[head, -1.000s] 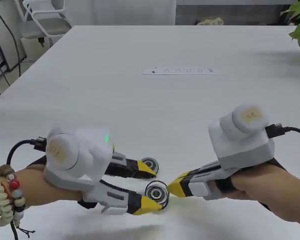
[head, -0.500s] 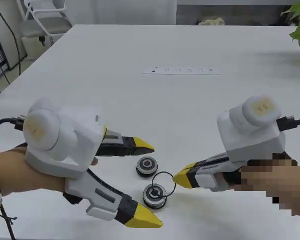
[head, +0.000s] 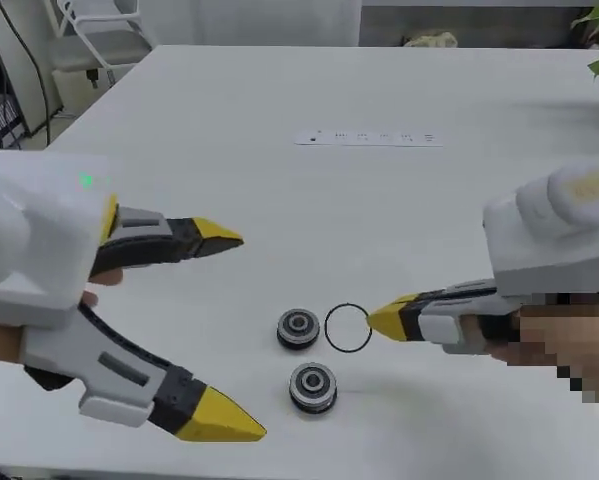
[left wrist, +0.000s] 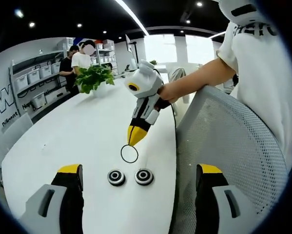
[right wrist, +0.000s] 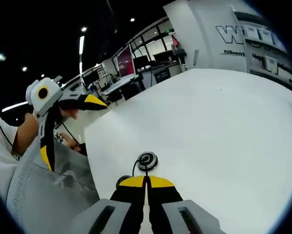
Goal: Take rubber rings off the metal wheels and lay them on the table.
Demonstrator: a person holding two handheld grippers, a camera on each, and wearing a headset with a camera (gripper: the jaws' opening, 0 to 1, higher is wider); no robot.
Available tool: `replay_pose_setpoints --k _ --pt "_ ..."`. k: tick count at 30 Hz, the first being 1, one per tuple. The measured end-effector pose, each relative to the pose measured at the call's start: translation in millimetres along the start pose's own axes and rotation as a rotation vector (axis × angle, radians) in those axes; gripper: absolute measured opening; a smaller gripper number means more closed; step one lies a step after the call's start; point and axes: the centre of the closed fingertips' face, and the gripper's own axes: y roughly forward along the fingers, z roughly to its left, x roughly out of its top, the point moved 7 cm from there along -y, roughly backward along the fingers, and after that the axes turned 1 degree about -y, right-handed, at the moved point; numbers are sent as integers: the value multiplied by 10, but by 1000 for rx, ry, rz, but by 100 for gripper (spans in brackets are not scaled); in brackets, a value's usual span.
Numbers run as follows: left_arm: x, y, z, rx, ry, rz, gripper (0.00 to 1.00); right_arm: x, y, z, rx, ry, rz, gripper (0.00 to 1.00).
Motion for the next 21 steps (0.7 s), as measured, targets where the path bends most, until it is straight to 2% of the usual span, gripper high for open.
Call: replay_pose_setpoints --k 5,9,12,16,21 --pt "-113 -210 -24 71 -45 2 96 65 -62 2 6 44 -52 0" --pt "-275 -326 -67 109 -84 39 96 106 -83 32 8 48 -76 0" --pt "-370 -383 -86 143 -107 53 96 161 -84 93 27 56 -101 0" --pt "-445 -413 -107 177 -152 36 95 233 -55 200 57 55 -123 0" --pt "-520 -384 -140 195 -175 42 96 290 -4 333 89 39 -134 0"
